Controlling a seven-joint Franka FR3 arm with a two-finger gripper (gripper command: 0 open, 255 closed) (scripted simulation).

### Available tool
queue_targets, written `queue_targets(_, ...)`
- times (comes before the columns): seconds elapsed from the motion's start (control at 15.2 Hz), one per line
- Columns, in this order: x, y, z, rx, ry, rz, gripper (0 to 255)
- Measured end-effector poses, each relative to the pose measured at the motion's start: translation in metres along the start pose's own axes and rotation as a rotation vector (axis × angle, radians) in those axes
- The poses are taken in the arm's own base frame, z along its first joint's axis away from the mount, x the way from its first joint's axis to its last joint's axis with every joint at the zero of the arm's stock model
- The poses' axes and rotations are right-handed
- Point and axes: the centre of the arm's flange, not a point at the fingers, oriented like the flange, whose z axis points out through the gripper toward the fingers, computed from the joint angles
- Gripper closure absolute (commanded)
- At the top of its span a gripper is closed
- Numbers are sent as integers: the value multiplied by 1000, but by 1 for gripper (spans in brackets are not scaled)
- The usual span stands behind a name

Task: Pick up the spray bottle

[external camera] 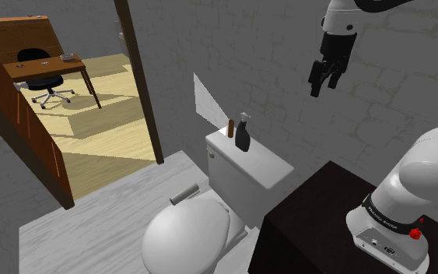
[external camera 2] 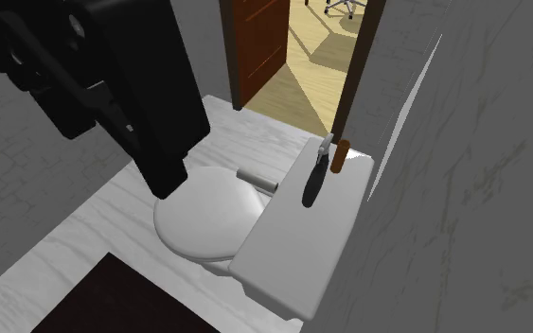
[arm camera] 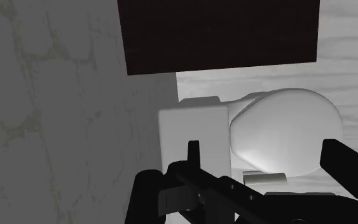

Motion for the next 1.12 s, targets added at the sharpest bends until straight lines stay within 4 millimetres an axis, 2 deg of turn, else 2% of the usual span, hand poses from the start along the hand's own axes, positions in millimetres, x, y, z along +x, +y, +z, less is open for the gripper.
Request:
queue_targets(0.13,4,1,3,1,-1,0,0)
queue_targets(0.2,13,1,6,2,-3,1,0)
queue_targets(1.12,176,16,98,21,-38,17,0)
